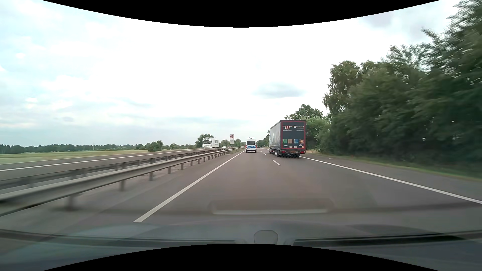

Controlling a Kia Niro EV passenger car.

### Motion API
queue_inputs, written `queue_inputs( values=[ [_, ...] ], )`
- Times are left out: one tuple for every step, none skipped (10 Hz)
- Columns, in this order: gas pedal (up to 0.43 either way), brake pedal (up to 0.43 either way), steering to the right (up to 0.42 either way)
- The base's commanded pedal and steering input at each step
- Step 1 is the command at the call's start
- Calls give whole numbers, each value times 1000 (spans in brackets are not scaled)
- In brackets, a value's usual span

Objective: Follow the waypoints while adhering to traffic rules and regulations

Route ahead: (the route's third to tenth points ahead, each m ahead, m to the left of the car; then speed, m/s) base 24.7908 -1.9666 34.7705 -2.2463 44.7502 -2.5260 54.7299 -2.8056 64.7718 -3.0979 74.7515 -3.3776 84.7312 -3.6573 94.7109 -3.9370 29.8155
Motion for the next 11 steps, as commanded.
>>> queue_inputs(
  values=[
    [398,0,5],
    [398,0,5],
    [398,0,4],
    [398,0,3],
    [398,0,2],
    [398,0,2],
    [390,0,0],
    [390,0,0],
    [370,0,0],
    [350,0,-1],
    [331,0,-1]
  ],
)
